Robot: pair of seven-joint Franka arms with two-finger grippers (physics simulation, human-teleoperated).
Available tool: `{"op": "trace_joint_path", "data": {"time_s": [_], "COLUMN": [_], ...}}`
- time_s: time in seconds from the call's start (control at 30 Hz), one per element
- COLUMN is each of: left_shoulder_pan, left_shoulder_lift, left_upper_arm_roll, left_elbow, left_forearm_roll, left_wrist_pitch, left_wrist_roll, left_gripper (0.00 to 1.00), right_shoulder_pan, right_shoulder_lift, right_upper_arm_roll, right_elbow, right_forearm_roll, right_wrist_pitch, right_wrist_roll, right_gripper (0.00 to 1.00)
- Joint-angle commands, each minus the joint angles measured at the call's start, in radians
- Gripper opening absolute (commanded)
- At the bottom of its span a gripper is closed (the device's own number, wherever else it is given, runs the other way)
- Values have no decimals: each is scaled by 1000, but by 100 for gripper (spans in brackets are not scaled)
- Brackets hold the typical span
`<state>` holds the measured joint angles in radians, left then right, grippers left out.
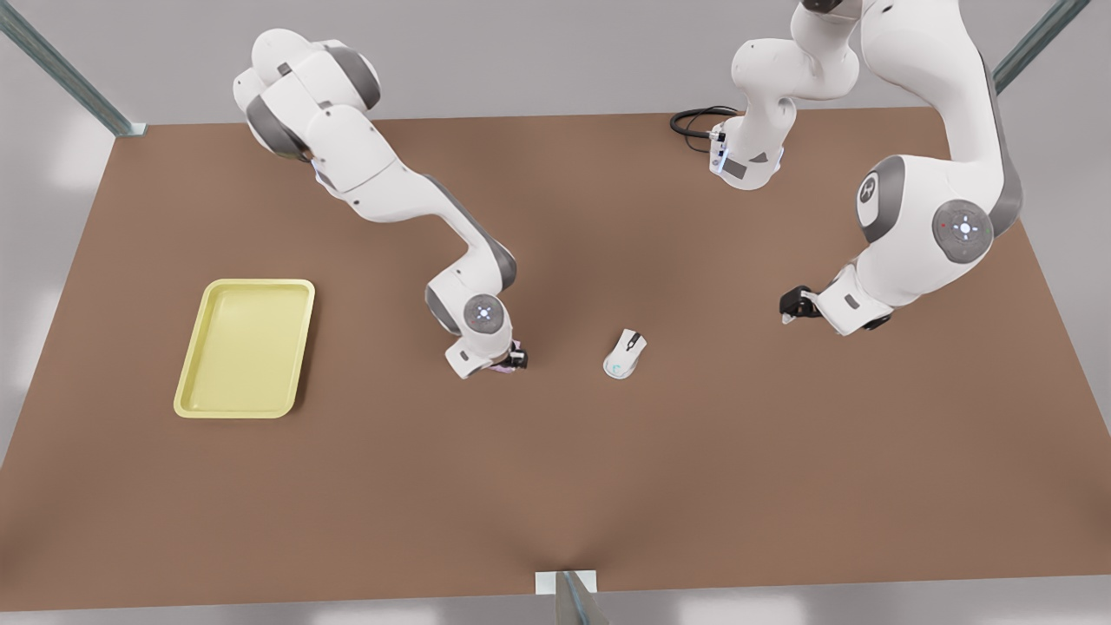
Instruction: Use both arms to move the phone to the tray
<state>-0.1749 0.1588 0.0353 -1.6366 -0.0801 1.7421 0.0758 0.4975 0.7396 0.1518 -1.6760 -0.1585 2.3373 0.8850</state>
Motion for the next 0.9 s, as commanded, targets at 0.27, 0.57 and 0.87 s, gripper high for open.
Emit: {"op": "trace_joint_path", "data": {"time_s": [0.27, 0.57, 0.87], "left_shoulder_pan": [0, 0, 0], "left_shoulder_lift": [4, 1, 4], "left_upper_arm_roll": [0, 2, -2], "left_elbow": [-2, -3, -3], "left_forearm_roll": [3, 3, 45], "left_wrist_pitch": [-1, -3, -1], "left_wrist_roll": [-10, -10, -14], "left_gripper": [100, 100, 100], "right_shoulder_pan": [3, 1, -169], "right_shoulder_lift": [18, 9, -154], "right_upper_arm_roll": [0, 0, 35], "right_elbow": [-4, -1, -76], "right_forearm_roll": [-1, -1, 13], "right_wrist_pitch": [56, 47, -104], "right_wrist_roll": [-46, -46, -296], "right_gripper": [100, 81, 82]}}
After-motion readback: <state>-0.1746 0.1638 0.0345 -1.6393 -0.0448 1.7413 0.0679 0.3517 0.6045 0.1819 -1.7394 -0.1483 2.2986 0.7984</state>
